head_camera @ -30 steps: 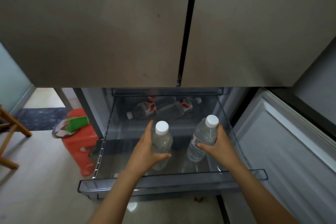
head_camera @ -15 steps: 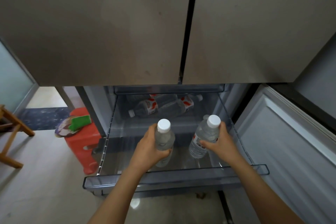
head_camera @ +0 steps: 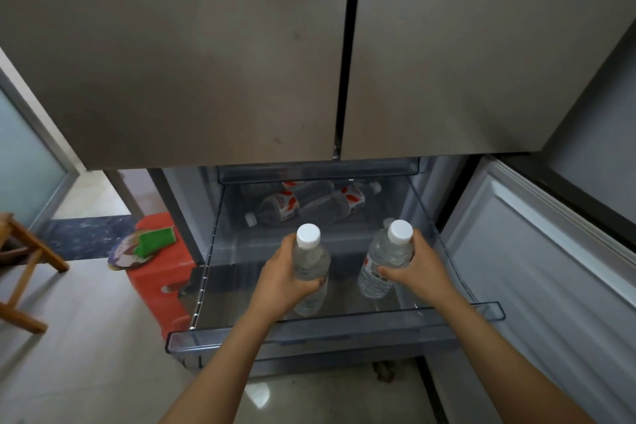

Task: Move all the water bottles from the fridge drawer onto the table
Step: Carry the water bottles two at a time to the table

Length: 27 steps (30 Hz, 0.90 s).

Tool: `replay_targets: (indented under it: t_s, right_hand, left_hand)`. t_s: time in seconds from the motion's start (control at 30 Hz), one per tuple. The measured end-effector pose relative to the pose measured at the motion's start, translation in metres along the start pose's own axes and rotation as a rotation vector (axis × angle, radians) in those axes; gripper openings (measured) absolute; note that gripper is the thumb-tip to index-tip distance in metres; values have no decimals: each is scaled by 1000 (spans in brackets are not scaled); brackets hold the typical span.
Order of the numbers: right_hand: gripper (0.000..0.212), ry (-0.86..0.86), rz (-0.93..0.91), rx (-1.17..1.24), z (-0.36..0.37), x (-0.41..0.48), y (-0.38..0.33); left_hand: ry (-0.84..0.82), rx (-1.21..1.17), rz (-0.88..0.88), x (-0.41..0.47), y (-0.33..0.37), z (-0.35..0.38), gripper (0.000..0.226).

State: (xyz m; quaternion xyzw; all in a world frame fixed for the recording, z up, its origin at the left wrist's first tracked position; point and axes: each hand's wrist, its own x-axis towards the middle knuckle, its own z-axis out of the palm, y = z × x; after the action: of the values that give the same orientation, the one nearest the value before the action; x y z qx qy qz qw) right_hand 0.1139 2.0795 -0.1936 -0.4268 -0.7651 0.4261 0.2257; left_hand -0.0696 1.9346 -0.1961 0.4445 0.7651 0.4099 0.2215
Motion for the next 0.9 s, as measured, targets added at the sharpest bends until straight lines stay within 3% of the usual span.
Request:
replay_targets:
  t_s: [0.23, 0.37, 0.63, 0.73, 0.9]
  right_hand:
    - [67, -31, -72, 23, -2, -10, -13]
    - [70, -19, -199, 68, -4, -19, -39]
    - [78, -99, -443, 255, -10, -15, -107]
    - [76, -163, -515, 335, -1, -18, -135]
    - [70, -369, -616, 486, 27, -22, -182]
  left_hand:
    - [117, -163, 0, -3, 1, -8, 81]
    - [290, -383, 51, -11, 9, -21, 83]
    - [680, -755, 127, -38, 32, -73, 65]
    - [793, -979, 176, -54, 26, -102, 73]
    - [791, -1117, 316, -92, 1, -158, 91]
